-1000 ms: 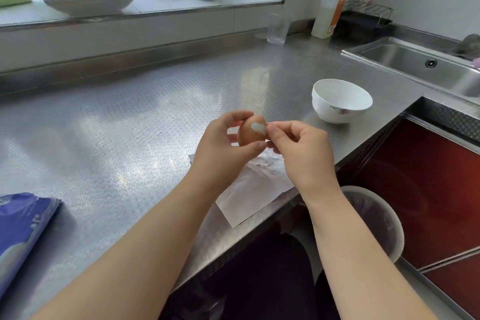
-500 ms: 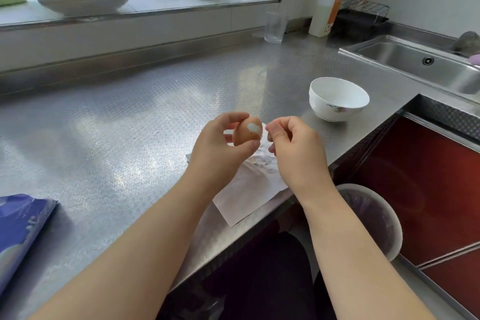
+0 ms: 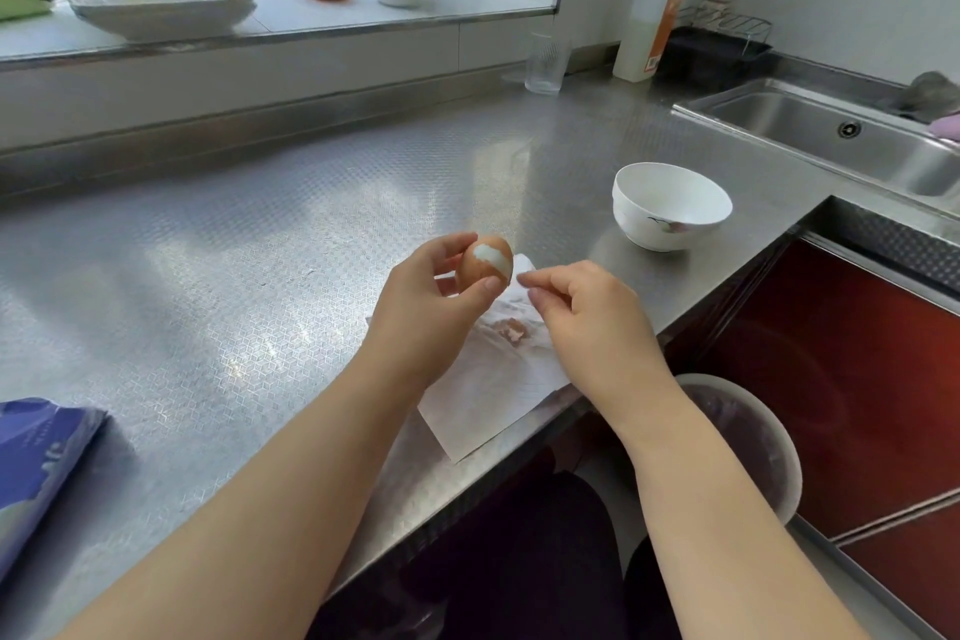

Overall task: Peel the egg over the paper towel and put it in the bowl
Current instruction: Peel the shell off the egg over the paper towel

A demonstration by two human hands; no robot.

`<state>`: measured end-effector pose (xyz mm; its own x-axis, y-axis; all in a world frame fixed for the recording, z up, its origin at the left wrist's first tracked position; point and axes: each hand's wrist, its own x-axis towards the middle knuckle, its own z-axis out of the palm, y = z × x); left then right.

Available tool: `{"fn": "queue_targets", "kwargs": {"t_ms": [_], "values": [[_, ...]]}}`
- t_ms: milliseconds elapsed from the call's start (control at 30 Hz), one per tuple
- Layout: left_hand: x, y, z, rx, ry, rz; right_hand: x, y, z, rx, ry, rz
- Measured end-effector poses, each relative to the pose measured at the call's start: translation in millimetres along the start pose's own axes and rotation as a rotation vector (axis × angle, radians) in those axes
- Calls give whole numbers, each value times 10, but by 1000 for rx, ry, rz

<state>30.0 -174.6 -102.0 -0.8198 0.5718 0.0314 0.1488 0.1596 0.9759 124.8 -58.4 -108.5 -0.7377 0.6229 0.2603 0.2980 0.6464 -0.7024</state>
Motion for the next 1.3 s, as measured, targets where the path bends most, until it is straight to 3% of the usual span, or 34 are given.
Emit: {"fn": "queue_targets", "kwargs": {"t_ms": [167,333,500,767,967,1300], "values": [[-12,4,5,6,17,9,22,-53,-59,87,143,7],[3,11,-9,21,87,31,14,30,-3,-114,-51,-3],[2,12,-3,38,95,42,-77,77,-80,-171,2,-2],[13,-36,37,24,45,-30,-180,234,-165,-270,-109,60],[27,-77,32,53,25,-49,-154,246,-142,-235,-61,57],[36,-85,31,60,38,-33,-112,214,-226,-289,-146,38]]}}
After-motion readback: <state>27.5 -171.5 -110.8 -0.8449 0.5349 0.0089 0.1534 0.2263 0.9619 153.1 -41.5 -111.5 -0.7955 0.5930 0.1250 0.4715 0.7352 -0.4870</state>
